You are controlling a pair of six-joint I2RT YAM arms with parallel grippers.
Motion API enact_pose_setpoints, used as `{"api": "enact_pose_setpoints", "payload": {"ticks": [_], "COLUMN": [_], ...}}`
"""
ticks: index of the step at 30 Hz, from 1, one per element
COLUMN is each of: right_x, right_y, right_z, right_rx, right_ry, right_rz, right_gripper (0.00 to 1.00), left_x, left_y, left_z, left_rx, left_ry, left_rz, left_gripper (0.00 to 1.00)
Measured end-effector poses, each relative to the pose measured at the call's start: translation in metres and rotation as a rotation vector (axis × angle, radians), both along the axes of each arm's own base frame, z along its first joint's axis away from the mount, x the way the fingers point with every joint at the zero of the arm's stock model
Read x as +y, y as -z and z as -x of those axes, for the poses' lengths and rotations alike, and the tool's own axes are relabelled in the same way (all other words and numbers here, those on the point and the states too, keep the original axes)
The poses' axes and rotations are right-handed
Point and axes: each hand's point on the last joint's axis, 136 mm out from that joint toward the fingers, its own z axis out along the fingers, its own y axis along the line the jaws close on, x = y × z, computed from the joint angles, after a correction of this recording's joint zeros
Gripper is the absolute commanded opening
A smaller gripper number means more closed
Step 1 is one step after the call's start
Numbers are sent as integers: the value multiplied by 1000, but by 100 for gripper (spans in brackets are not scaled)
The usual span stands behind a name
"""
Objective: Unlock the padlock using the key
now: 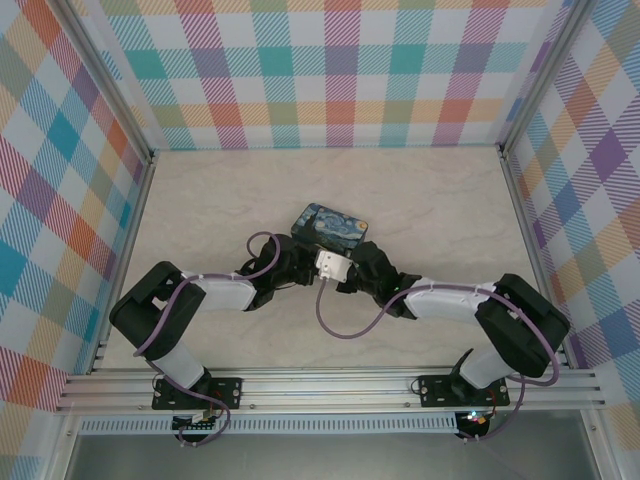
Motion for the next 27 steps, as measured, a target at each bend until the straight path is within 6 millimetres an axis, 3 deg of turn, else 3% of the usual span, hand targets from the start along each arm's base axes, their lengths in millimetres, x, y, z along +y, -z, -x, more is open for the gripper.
{"api": "enact_pose_setpoints", "payload": {"ticks": [17,27], "right_x": [-5,-4], "right_y": [1,2], "right_z": [7,12], "right_rx": [430,644], "right_ry": [300,364], "right_rz": [-330,-476], "right_gripper": [0,3], "left_x": [-2,-2], "left_y": [0,3], "left_z": [3,5], "left_rx": [13,24], "left_ry": [10,14], "left_rz": [9,2], "left_gripper": [0,0]}}
